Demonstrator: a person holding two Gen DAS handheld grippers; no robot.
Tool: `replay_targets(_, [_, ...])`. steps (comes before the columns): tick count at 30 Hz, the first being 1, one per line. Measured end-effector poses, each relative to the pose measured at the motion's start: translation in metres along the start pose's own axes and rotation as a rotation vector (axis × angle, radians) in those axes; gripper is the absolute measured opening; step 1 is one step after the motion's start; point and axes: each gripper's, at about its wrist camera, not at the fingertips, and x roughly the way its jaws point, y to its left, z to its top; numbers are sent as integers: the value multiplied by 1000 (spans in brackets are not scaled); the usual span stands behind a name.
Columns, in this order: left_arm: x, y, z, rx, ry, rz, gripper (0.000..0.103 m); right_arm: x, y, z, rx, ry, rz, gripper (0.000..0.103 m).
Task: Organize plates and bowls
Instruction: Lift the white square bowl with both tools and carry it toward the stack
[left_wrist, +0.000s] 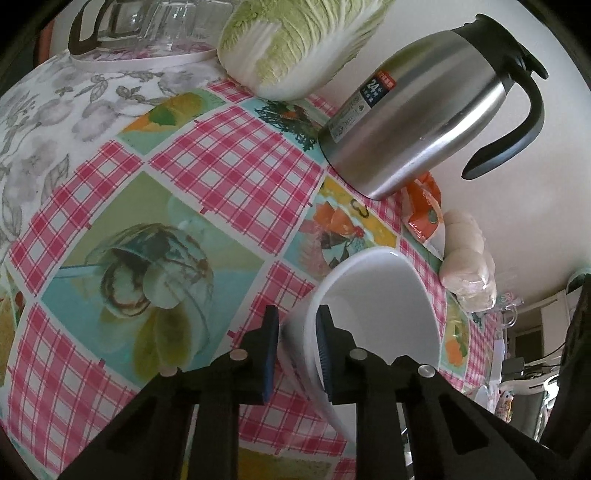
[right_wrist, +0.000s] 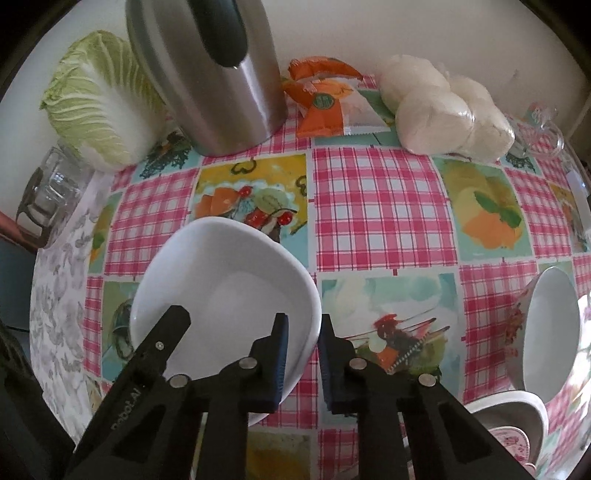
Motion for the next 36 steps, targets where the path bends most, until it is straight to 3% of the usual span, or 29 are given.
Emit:
replay_targets(15, [-18,1,-2,20,-24,-11,19,-10,2,-5,5,-16,32,13])
replay_targets(25, [-70,-25,-8,105,-126,-10,19,-62,-8,-19,-7,-111,86,13])
replay_targets(36, [-119,-66,-46,196,-201,-47,18,-129,-44,-51,5,-226,140,13])
